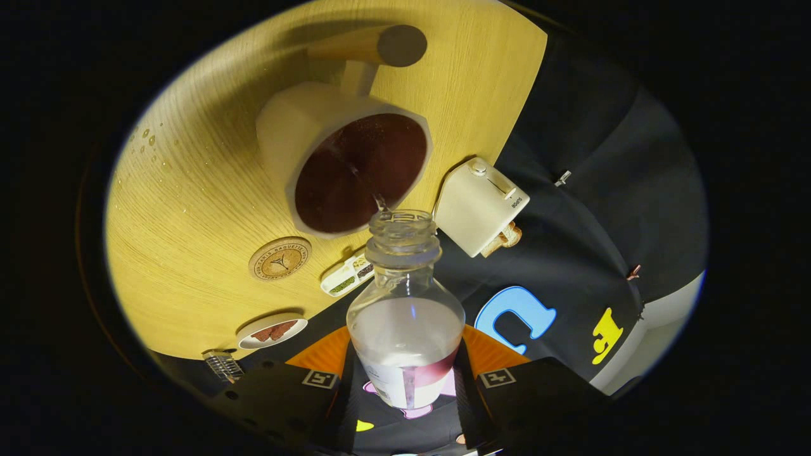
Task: Take the bottle from table, then pour the juice into the cup, finally place the bottle on the coaster
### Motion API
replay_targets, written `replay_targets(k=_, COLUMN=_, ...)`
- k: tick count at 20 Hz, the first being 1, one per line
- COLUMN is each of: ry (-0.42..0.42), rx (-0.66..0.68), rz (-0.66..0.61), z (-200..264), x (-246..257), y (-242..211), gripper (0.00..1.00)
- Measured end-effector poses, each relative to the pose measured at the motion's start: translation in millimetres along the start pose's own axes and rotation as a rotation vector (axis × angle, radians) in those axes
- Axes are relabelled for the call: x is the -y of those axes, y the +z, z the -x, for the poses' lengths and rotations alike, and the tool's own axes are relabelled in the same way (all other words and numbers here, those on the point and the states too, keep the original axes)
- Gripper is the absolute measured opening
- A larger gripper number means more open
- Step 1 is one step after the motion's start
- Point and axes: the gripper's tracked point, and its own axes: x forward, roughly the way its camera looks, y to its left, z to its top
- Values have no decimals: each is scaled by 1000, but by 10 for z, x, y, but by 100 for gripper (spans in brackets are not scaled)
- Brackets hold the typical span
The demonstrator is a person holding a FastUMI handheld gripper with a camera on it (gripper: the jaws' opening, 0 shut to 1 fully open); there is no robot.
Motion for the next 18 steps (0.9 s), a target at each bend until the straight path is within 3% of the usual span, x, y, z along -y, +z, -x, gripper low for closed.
replay_targets(k=18, ry=-13, rx=15, rz=15, z=17, x=17, y=-44, gripper=66)
